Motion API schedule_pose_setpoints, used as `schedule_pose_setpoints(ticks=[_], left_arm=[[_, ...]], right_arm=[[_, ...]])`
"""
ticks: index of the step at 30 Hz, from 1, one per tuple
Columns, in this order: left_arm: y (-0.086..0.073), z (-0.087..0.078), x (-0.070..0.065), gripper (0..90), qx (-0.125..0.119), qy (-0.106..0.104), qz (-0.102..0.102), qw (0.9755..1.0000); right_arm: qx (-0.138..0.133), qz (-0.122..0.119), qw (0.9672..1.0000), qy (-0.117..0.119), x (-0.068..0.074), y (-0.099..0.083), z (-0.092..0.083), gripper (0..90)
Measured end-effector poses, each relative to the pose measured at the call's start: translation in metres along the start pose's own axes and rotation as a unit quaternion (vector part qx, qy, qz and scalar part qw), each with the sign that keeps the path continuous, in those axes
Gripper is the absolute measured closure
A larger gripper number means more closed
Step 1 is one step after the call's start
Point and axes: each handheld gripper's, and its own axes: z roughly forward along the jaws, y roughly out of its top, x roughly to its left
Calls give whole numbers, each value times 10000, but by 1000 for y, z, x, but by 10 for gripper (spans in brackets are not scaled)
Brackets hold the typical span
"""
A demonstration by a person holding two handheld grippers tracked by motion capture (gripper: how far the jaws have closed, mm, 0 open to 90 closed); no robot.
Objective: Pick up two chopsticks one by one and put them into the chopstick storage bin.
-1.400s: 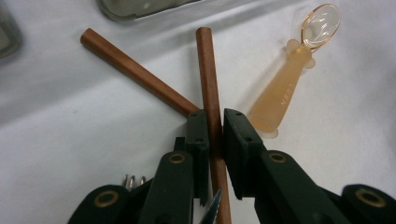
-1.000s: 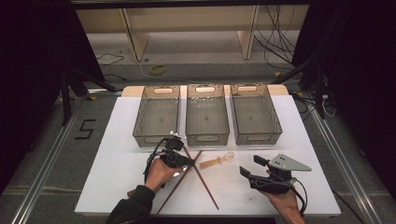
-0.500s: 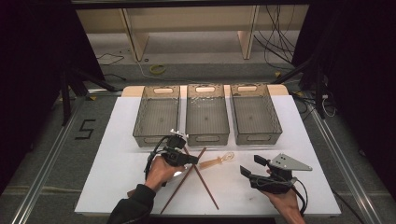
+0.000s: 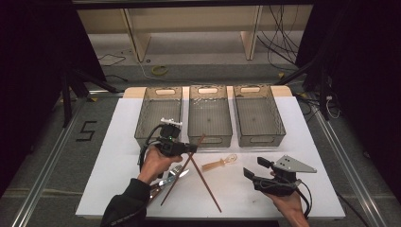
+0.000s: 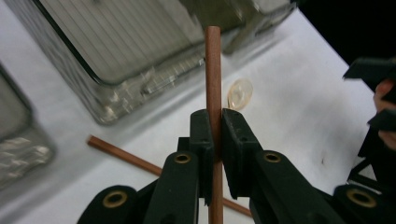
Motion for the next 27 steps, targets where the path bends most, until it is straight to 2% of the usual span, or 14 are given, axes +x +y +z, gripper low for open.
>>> schedule_pose_setpoints(ticks=[3, 9, 15, 21, 27], left_arm=[[8, -12, 5, 830, -151, 52, 26, 9999], [24, -32, 22, 830, -478, 149, -95, 9987], [44, -51, 41, 829, -818, 329, -230, 9958], [62, -69, 60, 829, -1130, 548, -378, 9914], [76, -79, 76, 829, -1222, 737, -363, 9891]], right_arm=[[0, -6, 10000, 10, 0, 0, 0, 302], [-9, -5, 10000, 22, 1, 0, 0, 302], [0, 26, 10000, 55, 0, 0, 1, 302], [-4, 20, 10000, 75, 0, 0, 1, 302], [21, 20, 10000, 95, 0, -1, 2, 302]])
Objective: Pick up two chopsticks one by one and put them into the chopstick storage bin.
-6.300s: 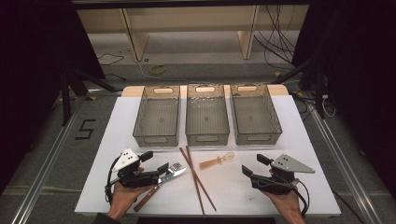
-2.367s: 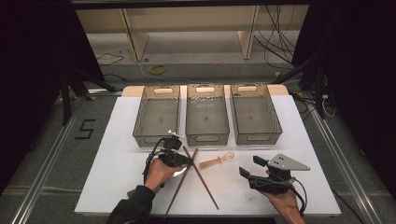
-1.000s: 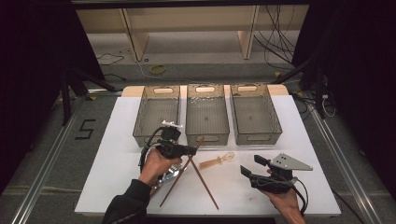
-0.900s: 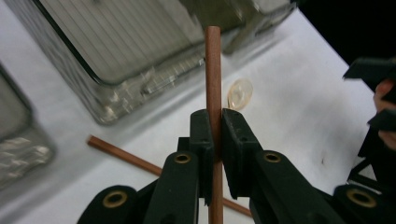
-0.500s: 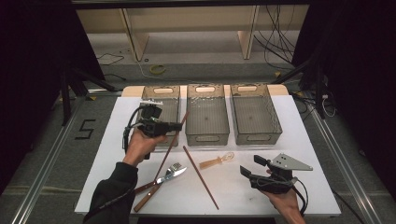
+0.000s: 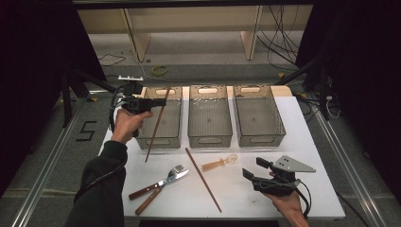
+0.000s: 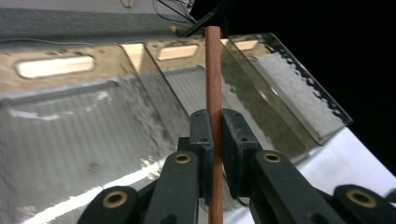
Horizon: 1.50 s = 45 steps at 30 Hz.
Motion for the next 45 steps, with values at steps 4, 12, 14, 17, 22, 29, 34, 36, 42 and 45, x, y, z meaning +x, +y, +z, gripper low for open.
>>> schedule_pose_setpoints(ticks=[4, 12, 14, 17, 22, 29, 34, 36, 42, 45], left_arm=[[9, 2, 8, 829, -17, 84, 90, 9999], [17, 3, 30, 829, -149, 232, 167, 9995], [19, 3, 35, 829, -169, 250, 129, 9995], [27, 1, 40, 829, -235, 255, 167, 9993], [38, 4, 43, 829, -200, 375, 324, 9986], [50, 11, 43, 829, -263, 511, 535, 9969], [51, 18, 45, 829, -339, 535, 568, 9964], [51, 20, 45, 829, -340, 587, 632, 9957], [48, 26, 52, 829, -378, 684, 701, 9945], [48, 29, 55, 829, -351, 692, 699, 9945]], right_arm=[[20, 21, 10000, 31, 0, 0, 1, 302], [36, 40, 10000, 42, -1, -1, 2, 302], [38, 41, 10000, 35, -1, -1, 2, 302], [70, 48, 10000, 48, -1, -1, 3, 302], [100, 29, 9999, 66, -1, -1, 4, 301], [144, -35, 9998, 99, 0, -2, 5, 300], [121, -23, 9999, 92, 0, -3, 4, 300], [108, -16, 9999, 89, 0, -3, 4, 300], [134, -61, 9999, 64, 1, -3, 4, 300], [155, -72, 9998, 89, 2, -4, 4, 300]])
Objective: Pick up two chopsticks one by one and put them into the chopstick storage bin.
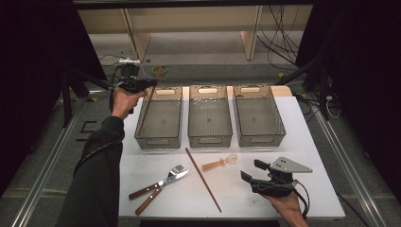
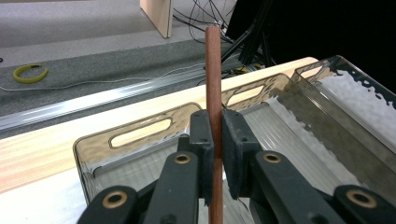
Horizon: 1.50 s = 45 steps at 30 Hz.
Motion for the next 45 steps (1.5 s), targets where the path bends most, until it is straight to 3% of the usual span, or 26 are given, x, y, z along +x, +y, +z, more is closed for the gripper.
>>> schedule_pose_setpoints(ticks=[13, 20, 26, 28, 30, 33, 36, 39, 45], left_arm=[[-14, 10, 5, 827, -47, 142, 56, 9999], [-27, 19, 6, 825, 117, 184, 145, 9997], [-34, 24, 6, 813, 303, 103, 63, 9995], [-35, 24, 6, 787, 258, 61, 19, 9996], [-36, 23, 5, 703, 300, 68, -26, 9995], [-37, 17, 1, 640, 285, -79, -69, 9995], [-37, 7, -9, 536, 311, -327, 142, 9989], [-38, -4, -25, 461, 435, -476, 490, 9967], [-44, -19, -55, 372, 667, -808, 1036, 9891]], right_arm=[[-9, 16, 10000, 5, 1, 0, -1, 300], [-5, 37, 10000, 9, 1, 0, 0, 300], [-2, 37, 10000, 16, 1, 0, 0, 300], [-5, 39, 10000, 15, 1, 0, 0, 301], [-5, 40, 10000, 14, 1, 0, -1, 300], [-7, 31, 10000, 12, 1, 0, -1, 300], [-8, 27, 10000, 6, 0, 0, -1, 301], [-20, 30, 10000, 5, 0, 0, -1, 301], [-2, 14, 10000, 16, 1, 0, 0, 300]])
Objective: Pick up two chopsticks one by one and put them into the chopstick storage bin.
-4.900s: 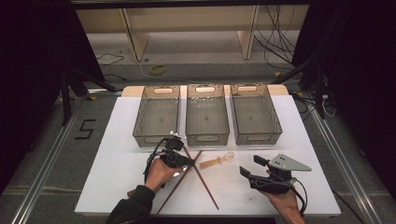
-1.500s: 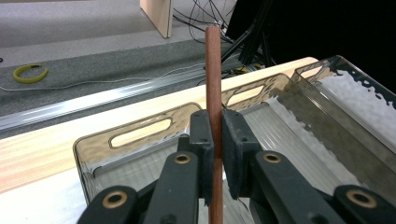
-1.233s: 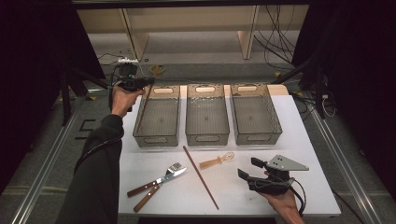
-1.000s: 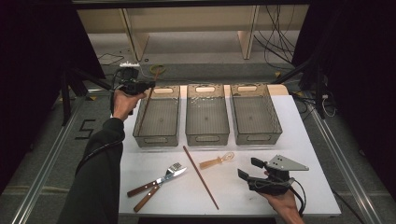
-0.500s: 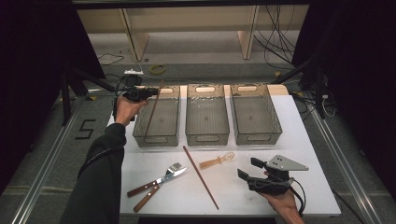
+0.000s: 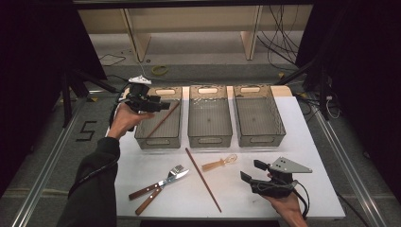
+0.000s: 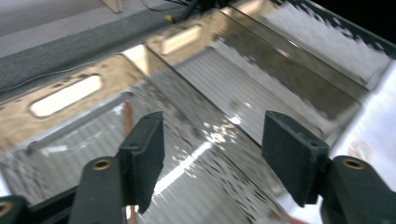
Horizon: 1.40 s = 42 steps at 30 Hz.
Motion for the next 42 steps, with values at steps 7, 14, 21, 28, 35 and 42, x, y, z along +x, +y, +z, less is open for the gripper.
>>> schedule_pose_setpoints(ticks=[7, 14, 21, 28, 35, 42], left_arm=[[-7, 0, -42, 330, 402, -451, 871, 9944], [-14, 12, -66, 304, 768, -631, 1334, 9861], [-22, 24, -80, 287, 1015, -786, 1632, 9782], [-29, 30, -92, 280, 1214, -898, 1871, 9707], [-34, 37, -103, 280, 1340, -1048, 2032, 9643], [-37, 46, -112, 282, 1557, -1111, 2275, 9548]], right_arm=[[5, -13, 10000, -6, 0, 0, 1, 300], [19, -12, 10000, 1, 1, 0, 1, 300], [30, -16, 10000, 10, 0, 0, 1, 300], [22, -15, 10000, 12, 0, 0, 1, 300], [56, -13, 10000, 25, 1, 0, 2, 300], [58, -13, 10000, 42, 1, 0, 2, 301]])
